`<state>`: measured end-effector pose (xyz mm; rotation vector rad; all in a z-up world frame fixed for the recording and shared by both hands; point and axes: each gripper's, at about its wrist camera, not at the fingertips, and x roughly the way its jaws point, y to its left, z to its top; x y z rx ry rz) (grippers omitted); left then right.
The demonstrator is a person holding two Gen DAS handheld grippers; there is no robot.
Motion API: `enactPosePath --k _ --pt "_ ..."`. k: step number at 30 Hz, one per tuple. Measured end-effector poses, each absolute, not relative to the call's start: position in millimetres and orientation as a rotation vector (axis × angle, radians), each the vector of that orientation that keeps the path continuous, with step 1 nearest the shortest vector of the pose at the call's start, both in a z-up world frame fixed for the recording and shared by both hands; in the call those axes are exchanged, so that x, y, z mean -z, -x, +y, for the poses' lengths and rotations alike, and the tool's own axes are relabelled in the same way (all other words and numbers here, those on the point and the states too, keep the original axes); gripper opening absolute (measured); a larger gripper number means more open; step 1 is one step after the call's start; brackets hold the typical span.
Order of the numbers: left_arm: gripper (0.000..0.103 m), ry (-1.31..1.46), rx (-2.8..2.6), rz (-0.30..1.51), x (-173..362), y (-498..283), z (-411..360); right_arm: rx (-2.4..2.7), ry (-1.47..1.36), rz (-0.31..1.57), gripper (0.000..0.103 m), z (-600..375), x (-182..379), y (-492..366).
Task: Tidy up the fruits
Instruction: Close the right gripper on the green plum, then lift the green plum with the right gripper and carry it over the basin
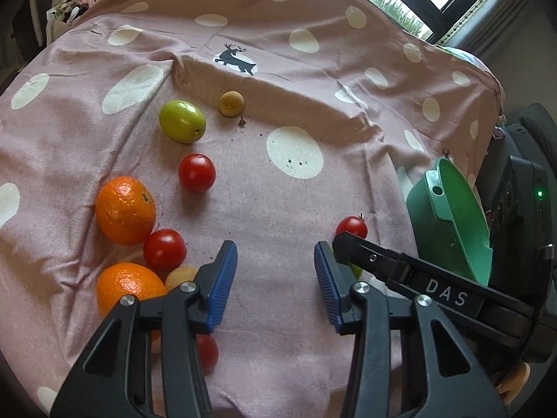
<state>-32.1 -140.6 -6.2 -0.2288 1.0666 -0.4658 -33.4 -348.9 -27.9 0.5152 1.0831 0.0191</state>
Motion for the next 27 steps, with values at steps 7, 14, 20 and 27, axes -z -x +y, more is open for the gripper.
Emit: enactPosePath --k 7,14,20,27 --pt "0.045 0.237 0.541 1.112 13 34 -155 -0.038 -0.581 1.088 0.035 -356 31 34" --pt "0.035 0.222 0.591 1.108 17 39 -171 -0.031 -0.586 1.086 0.035 -359 32 33" --pt "0.033 0.256 0.637 1.146 20 39 -172 -0.046 -0.628 1.090 0.035 -366 35 33" --pt "0.029 0.224 0.652 1.167 27 45 -185 -0.051 -0.627 1.094 0.036 -363 35 34"
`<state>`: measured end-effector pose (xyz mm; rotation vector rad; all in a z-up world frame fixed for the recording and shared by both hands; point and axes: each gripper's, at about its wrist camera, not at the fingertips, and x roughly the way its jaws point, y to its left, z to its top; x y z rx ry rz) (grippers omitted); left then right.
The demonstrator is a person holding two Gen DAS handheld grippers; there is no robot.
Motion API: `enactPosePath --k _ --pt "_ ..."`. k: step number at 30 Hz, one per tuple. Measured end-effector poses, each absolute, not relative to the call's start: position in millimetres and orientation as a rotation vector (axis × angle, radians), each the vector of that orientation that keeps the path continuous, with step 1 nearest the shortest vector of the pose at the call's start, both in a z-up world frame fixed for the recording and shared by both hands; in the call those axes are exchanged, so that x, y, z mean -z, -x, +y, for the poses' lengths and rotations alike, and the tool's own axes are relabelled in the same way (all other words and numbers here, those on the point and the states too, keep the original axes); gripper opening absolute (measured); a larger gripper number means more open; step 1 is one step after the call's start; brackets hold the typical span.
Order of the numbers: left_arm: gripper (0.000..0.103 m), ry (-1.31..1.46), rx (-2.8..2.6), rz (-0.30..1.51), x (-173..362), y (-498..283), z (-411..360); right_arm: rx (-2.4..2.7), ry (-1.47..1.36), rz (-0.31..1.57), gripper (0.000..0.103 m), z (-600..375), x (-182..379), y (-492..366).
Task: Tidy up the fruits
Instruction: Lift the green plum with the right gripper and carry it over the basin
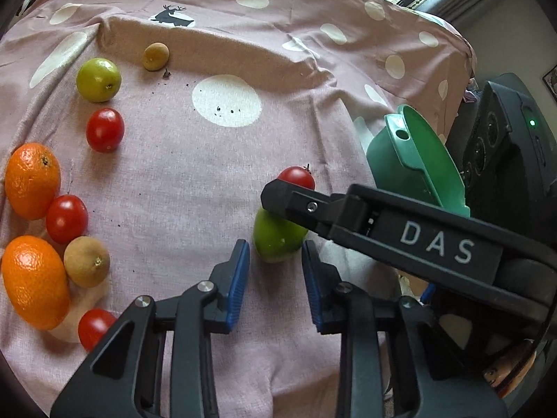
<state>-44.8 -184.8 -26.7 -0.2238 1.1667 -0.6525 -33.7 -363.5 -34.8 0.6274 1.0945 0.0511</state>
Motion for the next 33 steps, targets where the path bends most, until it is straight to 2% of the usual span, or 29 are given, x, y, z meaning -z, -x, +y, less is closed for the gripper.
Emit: enactPosePath --k 13,33 --pt "0.028 0.211 0.644 1.140 25 45 -183 -0.037 -0.598 1.077 0.036 -357 31 34" --pt "0.028 0.214 0.673 0.953 -22 61 -166 -0.049 -0.499 0.854 0.036 -329 -22 56"
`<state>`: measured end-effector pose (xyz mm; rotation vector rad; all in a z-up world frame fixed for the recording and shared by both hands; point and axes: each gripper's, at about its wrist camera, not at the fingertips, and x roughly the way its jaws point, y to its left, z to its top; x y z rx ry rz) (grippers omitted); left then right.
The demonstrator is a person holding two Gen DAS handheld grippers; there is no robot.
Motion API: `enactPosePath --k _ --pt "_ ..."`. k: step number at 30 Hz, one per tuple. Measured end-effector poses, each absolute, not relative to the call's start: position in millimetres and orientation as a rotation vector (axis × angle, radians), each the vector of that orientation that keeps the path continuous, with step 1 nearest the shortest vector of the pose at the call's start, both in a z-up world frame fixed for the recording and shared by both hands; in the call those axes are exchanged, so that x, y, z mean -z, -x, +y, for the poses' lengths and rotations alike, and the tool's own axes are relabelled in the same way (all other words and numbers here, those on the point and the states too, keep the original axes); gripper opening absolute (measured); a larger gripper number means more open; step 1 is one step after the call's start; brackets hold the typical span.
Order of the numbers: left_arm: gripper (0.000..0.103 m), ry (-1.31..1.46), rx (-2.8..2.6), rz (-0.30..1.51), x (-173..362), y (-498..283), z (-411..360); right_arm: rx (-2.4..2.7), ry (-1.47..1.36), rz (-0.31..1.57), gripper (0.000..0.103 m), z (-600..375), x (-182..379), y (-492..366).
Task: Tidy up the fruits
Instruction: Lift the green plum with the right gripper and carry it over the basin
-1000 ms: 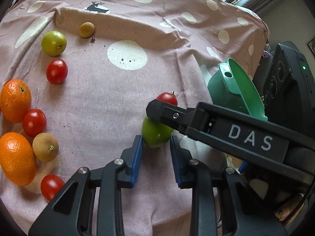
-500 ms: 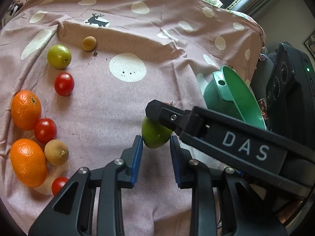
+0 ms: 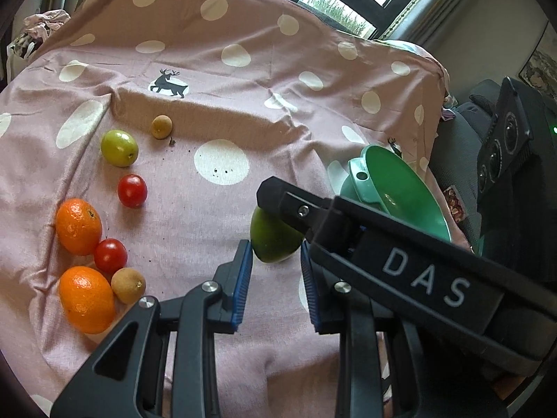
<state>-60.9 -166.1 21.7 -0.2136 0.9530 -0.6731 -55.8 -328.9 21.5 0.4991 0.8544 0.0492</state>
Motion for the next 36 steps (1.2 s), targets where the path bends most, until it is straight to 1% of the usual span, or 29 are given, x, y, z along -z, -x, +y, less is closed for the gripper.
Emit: enactPosePath --k 10,20,28,36 --pt "0.028 0.220 0.694 0.890 -37 70 -164 -0.047 -0.452 0.777 0.036 -323 -41 67" --pt "0.028 0.202 0.703 0.857 -45 74 -167 -0.050 -0.421 0.744 0.036 -325 -53 74" --pt "0.028 0.192 0.699 0.873 -45 71 -168 -0.056 -0.414 0.746 0.036 -324 -52 74" --pt "0.028 0.170 0.694 0.837 -53 79 -169 -0.090 -0.421 0.722 0.036 -328 -57 78"
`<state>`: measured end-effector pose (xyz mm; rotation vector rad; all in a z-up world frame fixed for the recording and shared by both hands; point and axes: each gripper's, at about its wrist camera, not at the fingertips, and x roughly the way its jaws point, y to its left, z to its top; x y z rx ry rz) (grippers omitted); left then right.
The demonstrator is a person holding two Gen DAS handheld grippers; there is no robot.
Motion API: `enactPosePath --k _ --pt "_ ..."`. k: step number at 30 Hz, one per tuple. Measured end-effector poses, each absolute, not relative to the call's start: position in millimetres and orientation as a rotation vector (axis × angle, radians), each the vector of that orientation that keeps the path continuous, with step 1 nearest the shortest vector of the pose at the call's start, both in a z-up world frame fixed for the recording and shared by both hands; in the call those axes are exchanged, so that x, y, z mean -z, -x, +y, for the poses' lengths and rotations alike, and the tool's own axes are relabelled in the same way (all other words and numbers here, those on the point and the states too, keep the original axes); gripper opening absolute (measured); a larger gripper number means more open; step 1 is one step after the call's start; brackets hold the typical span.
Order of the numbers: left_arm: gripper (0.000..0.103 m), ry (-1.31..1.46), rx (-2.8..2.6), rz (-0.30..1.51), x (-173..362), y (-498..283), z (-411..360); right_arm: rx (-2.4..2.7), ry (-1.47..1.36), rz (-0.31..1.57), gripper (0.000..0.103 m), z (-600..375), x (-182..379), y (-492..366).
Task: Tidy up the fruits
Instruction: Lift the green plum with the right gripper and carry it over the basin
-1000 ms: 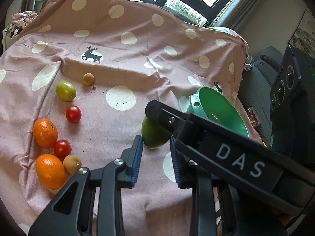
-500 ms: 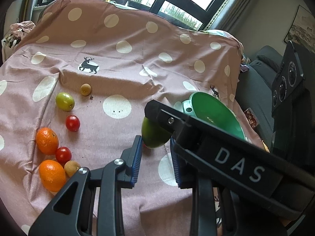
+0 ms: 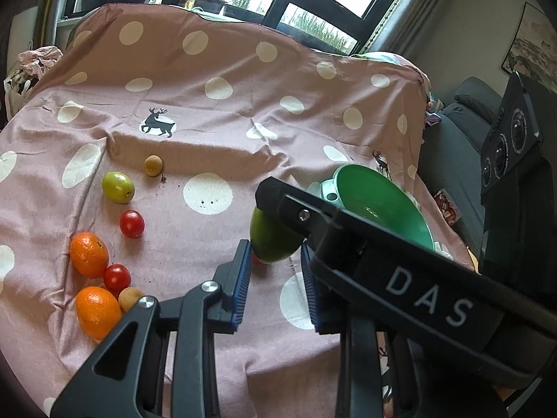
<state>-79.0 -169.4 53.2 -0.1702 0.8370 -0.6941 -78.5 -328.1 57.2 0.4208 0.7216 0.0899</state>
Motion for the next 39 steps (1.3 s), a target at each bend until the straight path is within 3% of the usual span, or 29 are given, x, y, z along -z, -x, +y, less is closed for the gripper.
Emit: enactPosePath --k 39 --pt "0.028 -0.001 0.824 0.759 -79 100 -252 0.021 -0.557 0.585 0.036 -402 -76 121"
